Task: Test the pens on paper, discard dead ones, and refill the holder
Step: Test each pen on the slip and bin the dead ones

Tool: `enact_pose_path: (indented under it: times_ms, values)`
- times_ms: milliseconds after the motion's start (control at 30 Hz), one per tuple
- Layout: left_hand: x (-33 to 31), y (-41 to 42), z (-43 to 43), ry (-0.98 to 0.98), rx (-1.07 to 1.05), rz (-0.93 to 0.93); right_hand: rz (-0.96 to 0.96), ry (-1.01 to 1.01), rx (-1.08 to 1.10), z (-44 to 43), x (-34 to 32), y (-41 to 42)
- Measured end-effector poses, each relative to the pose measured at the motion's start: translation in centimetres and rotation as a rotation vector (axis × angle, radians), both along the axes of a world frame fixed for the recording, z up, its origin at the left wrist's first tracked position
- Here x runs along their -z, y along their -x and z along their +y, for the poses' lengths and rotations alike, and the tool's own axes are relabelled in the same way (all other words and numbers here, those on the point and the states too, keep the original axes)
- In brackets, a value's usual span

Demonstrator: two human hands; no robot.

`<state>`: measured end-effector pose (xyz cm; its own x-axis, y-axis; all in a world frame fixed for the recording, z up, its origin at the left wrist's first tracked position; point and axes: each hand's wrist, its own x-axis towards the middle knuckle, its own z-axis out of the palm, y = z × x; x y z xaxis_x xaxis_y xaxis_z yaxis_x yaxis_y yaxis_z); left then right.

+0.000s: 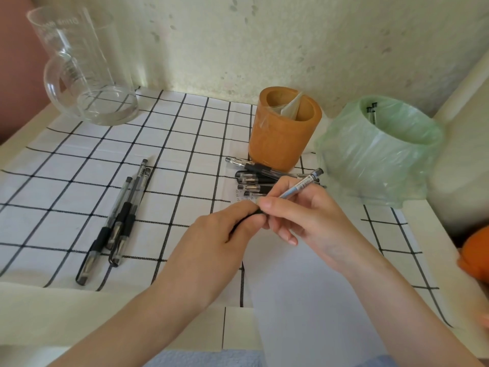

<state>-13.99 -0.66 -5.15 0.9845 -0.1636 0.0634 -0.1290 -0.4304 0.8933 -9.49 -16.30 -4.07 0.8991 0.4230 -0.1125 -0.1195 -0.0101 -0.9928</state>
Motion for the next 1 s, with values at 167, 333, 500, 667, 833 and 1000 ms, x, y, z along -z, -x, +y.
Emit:
enact_pose_path:
  times_ms: [167,333,500,667,833,1000]
  values:
    - [-0.1,-0.1,0.2,0.027,0.024,0.022,0.007,-0.058,-0.005,-0.6,0.0,-0.3]
    - [0.6,0.2,0.7,-0.143,0.016,0.102,0.054,-0.133,0.155,-1.2,-0.1,-0.9]
    - [1.5,0.3,1.0,-0.458,0.081,0.1,0.073,-0.176,0.334,-3.3,0.0,-2.0]
    - [2.0,0.6,0.4,-0.695,0.26,-0.024,-0.004,0.081,0.438,-2.4,1.4,-1.8]
    - [2.4,0.4,0.3,-0.789,0.266,-0.042,-0.149,0.195,0.562,-1.9,3.6,-2.3]
    - [2.6,0.3,0.3,-0.794,0.262,-0.048,-0.26,0.262,0.664,-1.9,5.5,-3.1]
